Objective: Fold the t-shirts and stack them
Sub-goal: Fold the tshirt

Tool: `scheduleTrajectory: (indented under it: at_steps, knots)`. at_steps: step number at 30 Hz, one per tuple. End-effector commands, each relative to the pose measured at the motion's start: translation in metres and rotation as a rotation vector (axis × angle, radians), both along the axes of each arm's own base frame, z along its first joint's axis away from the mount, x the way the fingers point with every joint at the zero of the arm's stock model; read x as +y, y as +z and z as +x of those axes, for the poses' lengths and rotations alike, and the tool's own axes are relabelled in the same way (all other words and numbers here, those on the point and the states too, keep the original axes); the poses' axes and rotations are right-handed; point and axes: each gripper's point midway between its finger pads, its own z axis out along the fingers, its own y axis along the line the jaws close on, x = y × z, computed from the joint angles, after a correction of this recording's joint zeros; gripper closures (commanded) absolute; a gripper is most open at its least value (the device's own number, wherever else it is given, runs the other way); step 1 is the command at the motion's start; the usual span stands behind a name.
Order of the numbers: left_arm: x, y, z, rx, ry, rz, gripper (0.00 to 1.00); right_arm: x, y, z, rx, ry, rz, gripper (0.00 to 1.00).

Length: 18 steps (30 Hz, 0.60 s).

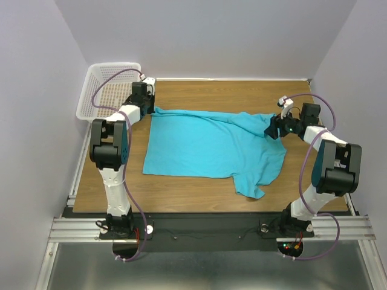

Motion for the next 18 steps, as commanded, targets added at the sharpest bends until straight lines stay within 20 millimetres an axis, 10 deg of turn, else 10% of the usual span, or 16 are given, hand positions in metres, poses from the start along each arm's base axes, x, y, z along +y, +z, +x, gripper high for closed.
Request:
scheduleTrajectory:
  at_steps: [1,9,18]
  knots:
    - [-0.012,0.022,0.015,-0.054,-0.034,0.01,0.99,-0.003,0.014,0.01,-0.038,0.004,0.01,0.34]
    - [-0.017,0.04,0.026,-0.105,-0.041,0.006,1.0,0.008,0.022,0.017,0.002,0.037,0.095,0.34]
    - [-0.015,0.062,0.03,-0.168,-0.032,0.008,1.0,0.014,0.029,0.074,0.07,-0.063,0.106,0.34]
